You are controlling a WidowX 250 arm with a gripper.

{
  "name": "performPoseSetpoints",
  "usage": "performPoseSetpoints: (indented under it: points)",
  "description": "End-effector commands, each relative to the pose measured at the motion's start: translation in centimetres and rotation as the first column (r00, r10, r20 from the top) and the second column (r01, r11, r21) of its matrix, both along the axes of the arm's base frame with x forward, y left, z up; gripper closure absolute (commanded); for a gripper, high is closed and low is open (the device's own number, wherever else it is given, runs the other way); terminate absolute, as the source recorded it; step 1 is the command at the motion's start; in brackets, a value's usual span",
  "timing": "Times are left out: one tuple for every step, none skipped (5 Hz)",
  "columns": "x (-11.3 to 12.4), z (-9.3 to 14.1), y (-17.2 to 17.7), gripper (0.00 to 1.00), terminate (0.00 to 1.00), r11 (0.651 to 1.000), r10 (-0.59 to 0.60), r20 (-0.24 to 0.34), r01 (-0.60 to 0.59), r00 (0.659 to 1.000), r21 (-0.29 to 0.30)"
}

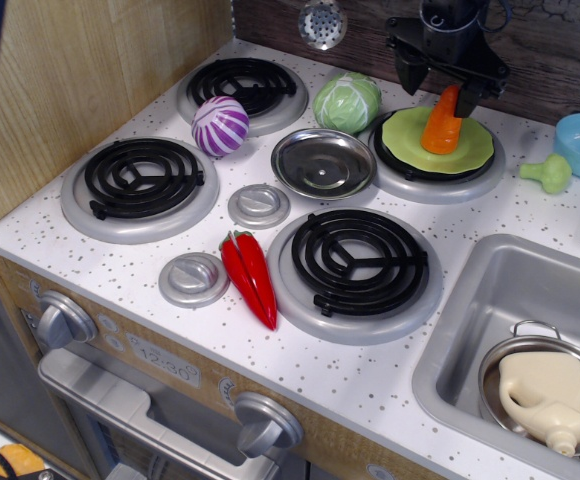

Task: Take carrot off plate

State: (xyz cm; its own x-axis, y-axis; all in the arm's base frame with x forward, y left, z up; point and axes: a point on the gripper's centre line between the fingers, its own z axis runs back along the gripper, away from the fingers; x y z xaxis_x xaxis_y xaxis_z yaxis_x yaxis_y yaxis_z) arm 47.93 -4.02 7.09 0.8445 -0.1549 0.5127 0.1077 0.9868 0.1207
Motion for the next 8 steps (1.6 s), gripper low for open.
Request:
performPoseSetpoints:
  points:
    - [1.2, 2.2, 0.0, 1.0, 0.0, 0.999, -0.023, 0.069, 0.025, 0.997, -0.024]
    - [0.5, 2.7, -0.4, 1.0, 0.0, 1.0, -0.016, 0.036, 0.017, 0.999, -0.021]
    - [-0.3, 3.8, -0.7, 1.0, 0.0, 1.0, 0.001, 0.006, -0.001, 1.0, -0.016]
    - [-1.5, 6.6, -1.3, 1.0, 0.0, 0.998, 0.061, -0.043, -0.06, 0.997, 0.028]
    - [-3.4, 7.4, -2.5, 1.0, 0.0, 0.989, 0.144, -0.062, -0.142, 0.988, 0.036]
    - [-5.4, 5.8, -3.5, 1.0, 0.0, 0.981, 0.194, -0.053, -0.195, 0.98, -0.015]
    - [-5.7, 3.9, -4.6, 1.0, 0.0, 0.977, 0.199, -0.048, -0.202, 0.979, -0.064]
    - [-6.0, 2.2, -5.4, 1.0, 0.0, 0.976, 0.19, -0.053, -0.194, 0.98, -0.1]
